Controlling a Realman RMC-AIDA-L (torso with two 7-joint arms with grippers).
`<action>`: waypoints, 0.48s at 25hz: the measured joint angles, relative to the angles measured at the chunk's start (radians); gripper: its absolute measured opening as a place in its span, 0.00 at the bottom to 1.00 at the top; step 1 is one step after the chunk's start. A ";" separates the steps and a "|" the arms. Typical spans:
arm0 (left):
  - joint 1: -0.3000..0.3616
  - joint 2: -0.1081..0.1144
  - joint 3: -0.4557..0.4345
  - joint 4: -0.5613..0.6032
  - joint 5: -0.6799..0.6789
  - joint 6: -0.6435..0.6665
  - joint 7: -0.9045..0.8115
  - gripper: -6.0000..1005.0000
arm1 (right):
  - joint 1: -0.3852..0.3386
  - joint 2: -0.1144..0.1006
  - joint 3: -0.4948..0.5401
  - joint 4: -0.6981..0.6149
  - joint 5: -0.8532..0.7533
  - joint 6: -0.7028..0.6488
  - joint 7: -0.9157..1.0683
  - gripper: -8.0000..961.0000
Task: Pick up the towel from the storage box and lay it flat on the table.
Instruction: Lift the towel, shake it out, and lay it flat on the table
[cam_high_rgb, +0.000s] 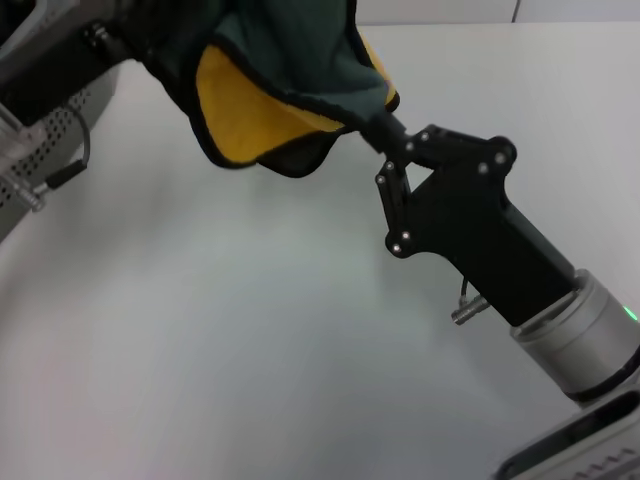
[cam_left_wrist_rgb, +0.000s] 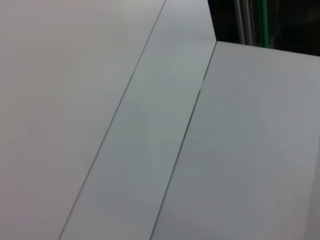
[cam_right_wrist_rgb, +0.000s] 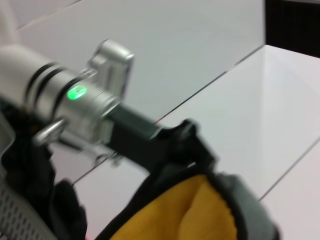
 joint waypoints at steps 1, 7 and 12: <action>0.006 0.000 0.000 -0.007 0.001 0.000 0.011 0.04 | 0.000 0.000 0.001 0.000 0.000 -0.014 0.043 0.01; 0.039 0.000 -0.003 -0.027 0.084 -0.005 0.029 0.08 | 0.017 -0.024 0.016 -0.020 -0.002 -0.058 0.304 0.01; 0.055 -0.001 0.000 -0.028 0.164 -0.013 0.068 0.24 | 0.027 -0.091 0.082 -0.076 -0.074 -0.045 0.562 0.01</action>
